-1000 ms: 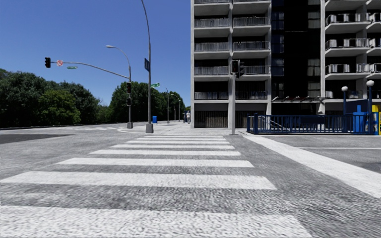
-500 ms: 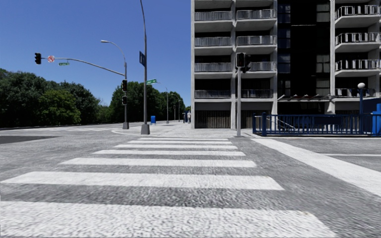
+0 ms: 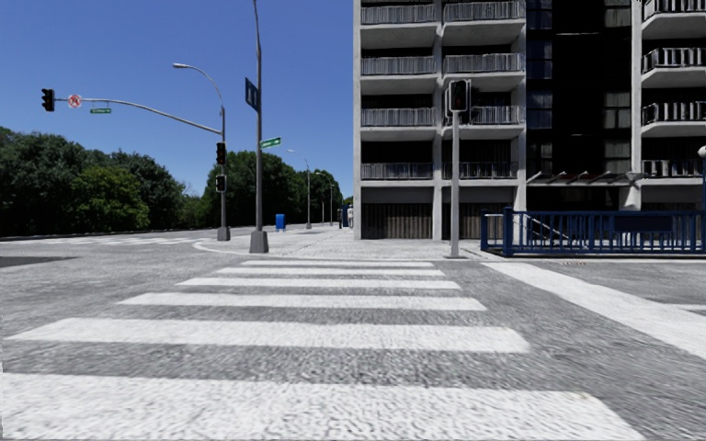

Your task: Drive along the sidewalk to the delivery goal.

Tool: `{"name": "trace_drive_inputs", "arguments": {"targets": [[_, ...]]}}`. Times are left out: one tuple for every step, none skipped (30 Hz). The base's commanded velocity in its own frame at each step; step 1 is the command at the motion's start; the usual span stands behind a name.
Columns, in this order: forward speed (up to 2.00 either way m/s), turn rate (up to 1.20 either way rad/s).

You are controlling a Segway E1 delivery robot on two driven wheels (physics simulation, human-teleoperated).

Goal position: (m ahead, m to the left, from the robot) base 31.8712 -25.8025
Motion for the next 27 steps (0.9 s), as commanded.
{"name": "trace_drive_inputs", "arguments": {"targets": [[2.0, 0.0], [2.0, 0.0], [2.0, 0.0], [2.0, 0.0], [2.0, 0.0], [2.0, 0.0], [2.0, 0.0], [2.0, 0.0], [2.0, 0.0], [2.0, 0.0], [2.0, 0.0], [2.0, 0.0], [2.0, 0.0], [2.0, 0.0], [2.0, 0.0], [2.0, 0.0], [2.0, 0.0], [2.0, 0.0], [2.0, 0.0], [2.0, 0.0], [2.0, 0.0], [2.0, 0.0], [2.0, 0.0], [2.0, 0.0], [2.0, 0.0], [2.0, 0.0], [2.0, 0.0]]}}
